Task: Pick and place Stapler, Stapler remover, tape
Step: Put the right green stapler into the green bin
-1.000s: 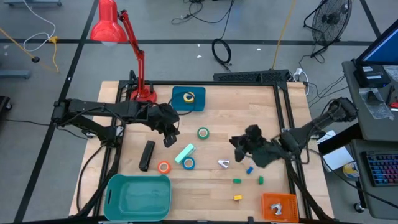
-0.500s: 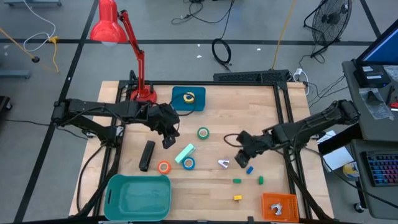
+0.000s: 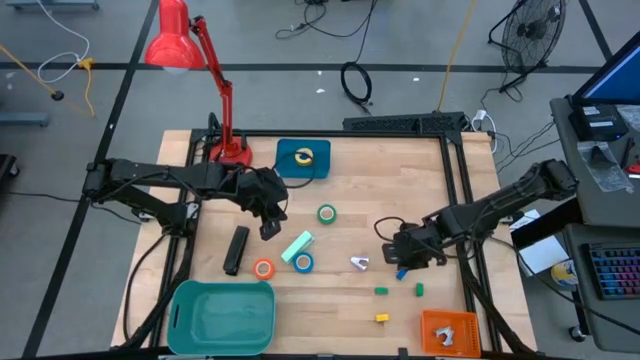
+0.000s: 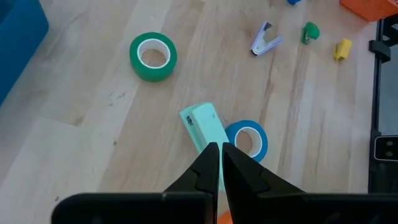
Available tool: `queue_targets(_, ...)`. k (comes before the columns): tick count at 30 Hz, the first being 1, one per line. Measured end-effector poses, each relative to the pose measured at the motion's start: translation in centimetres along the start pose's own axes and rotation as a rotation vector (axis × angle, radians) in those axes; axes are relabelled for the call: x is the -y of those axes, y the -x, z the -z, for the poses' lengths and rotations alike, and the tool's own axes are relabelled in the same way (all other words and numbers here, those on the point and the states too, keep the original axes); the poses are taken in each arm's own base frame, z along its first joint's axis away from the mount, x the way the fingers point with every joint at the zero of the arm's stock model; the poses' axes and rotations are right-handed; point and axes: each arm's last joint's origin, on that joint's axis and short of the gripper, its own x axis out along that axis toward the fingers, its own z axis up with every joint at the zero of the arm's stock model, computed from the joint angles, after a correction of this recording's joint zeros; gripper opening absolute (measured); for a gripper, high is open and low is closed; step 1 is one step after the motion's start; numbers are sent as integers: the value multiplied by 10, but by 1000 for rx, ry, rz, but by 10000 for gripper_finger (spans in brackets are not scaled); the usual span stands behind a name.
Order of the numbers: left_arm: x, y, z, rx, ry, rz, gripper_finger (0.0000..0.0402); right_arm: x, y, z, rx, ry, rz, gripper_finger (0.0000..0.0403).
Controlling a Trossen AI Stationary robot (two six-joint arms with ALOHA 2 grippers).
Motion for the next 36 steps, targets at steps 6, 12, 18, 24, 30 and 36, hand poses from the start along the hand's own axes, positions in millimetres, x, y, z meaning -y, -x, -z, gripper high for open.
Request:
queue_targets(6, 0, 0, 0, 1, -22, 0, 21, -1, -2, 9, 102, 40, -88, 86)
queue_targets(12, 0, 0, -1, 12, -34, 2, 21, -17, 1, 11, 240, 218, -282, 86)
queue_targets(18, 0, 0, -1, 14, -15, 2, 21, -41, 12, 14, 504, 405, -565, 86)
queue_targets(24, 0, 0, -1, 14, -5, 2, 21, -57, 27, 16, 708, 436, -758, 86)
queue_targets(30, 1, 0, -1, 13, -4, 4, 21, -83, 72, 30, 895, 557, -1205, 86)
queue_targets(36, 5, -1, 0, 10, -16, 14, 21, -96, 117, 55, 1085, 742, -1398, 84)
